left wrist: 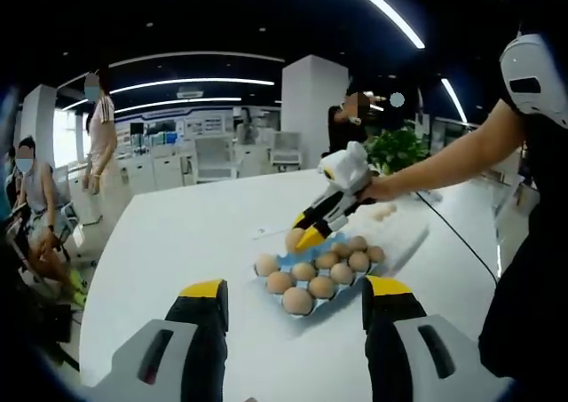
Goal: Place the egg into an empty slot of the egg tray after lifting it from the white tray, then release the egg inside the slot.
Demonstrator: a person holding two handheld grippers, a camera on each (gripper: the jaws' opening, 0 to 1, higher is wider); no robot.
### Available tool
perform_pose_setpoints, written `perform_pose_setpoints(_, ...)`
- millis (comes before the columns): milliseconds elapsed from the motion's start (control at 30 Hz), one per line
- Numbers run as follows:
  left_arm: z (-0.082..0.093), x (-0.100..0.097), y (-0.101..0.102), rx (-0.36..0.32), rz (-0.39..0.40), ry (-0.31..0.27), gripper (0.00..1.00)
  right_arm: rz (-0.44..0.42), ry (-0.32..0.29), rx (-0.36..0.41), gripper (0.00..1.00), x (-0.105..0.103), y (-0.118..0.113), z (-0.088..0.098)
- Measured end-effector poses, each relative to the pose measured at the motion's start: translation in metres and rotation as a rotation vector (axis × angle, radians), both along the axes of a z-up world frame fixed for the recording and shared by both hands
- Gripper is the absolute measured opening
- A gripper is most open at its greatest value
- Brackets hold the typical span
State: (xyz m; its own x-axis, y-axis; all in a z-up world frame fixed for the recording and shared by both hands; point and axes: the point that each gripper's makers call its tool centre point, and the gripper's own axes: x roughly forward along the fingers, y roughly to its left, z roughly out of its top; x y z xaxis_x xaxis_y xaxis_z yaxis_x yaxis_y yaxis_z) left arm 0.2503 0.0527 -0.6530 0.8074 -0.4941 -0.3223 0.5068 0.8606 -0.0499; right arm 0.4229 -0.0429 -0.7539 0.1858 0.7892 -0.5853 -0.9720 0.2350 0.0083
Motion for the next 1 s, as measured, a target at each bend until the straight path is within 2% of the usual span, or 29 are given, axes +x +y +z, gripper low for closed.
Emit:
perform_pose_setpoints(400, -0.002, 0.000, 0.003, -0.008, 0.010, 0.002, 0.62, 0.004, 0.019, -0.023, 0.27, 0.000, 0.015, -0.016)
perform_pose_setpoints(733, -0.003, 0.000, 0.003, -0.010, 0.010, 0.003, 0.61, 0.000, 0.031, -0.074, 0.27, 0.002, 0.010, -0.032)
perform_pose_setpoints(1000, -0.003, 0.001, 0.003, -0.012, 0.009, 0.002, 0.61, 0.003, 0.034, -0.066, 0.27, 0.002, 0.010, -0.033)
